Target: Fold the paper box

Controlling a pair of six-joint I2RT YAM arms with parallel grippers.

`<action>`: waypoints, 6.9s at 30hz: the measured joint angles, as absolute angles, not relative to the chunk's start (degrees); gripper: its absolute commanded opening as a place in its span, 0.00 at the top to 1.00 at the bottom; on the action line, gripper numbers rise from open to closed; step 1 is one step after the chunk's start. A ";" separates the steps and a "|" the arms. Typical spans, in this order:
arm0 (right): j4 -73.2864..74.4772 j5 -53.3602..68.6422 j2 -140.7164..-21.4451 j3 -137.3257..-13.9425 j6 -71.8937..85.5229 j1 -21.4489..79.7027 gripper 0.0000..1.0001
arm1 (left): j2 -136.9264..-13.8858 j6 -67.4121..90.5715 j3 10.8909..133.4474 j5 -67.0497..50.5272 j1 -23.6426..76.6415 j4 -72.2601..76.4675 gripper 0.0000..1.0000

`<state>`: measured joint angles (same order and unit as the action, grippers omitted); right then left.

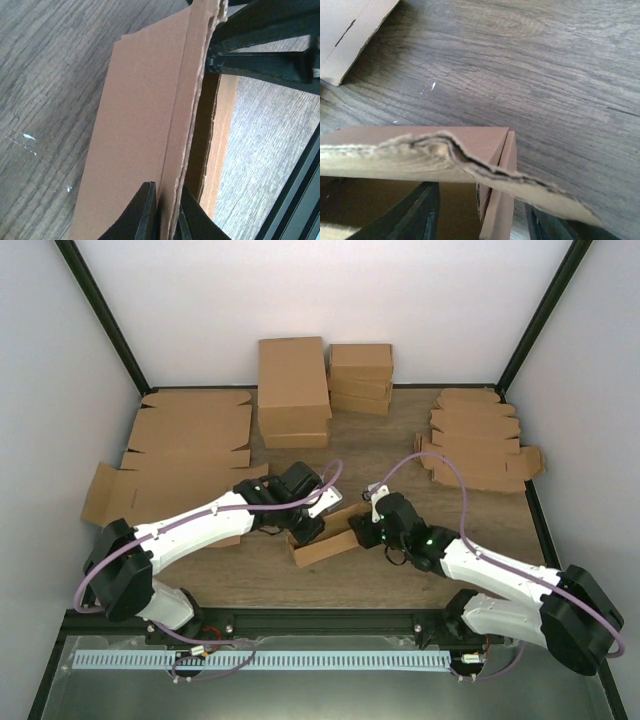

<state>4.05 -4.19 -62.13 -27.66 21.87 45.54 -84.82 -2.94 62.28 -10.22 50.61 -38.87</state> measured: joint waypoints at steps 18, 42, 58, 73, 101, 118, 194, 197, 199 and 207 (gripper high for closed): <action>17.37 3.49 -51.00 -26.79 36.34 45.56 0.42 | -85.80 0.19 59.86 -12.36 50.68 -36.45 0.86; -4.69 14.57 -57.19 -17.19 48.53 42.54 0.62 | -88.64 6.92 61.52 -20.27 50.19 -35.11 0.25; 3.68 11.92 -36.67 -7.40 52.73 42.24 0.65 | -81.58 12.05 61.91 -20.05 42.52 -33.32 0.30; -10.39 21.02 -52.14 -3.49 54.96 42.17 0.99 | -91.37 14.72 56.23 -25.06 33.95 -23.42 0.48; -51.90 24.58 -85.49 -7.18 65.52 40.56 0.99 | -97.78 17.65 50.50 -36.16 32.64 -12.80 0.57; -45.98 25.36 -82.89 -8.88 63.37 40.29 0.99 | -98.19 19.57 49.28 -38.41 32.88 -9.93 0.57; 5.82 20.10 -68.86 -41.28 31.70 36.47 0.87 | -72.44 18.41 56.01 -32.21 29.69 -21.74 0.20; 9.08 22.31 -68.05 -42.87 26.57 34.13 0.82 | -63.81 22.87 52.40 -27.00 32.27 -22.13 0.30; 11.20 23.03 -67.72 -44.07 23.31 33.23 0.73 | -59.44 26.74 49.80 -23.35 34.65 -22.28 0.35; 21.06 22.65 -67.51 -52.86 10.68 28.01 0.55 | -54.26 40.56 41.36 -7.42 48.88 -25.89 0.52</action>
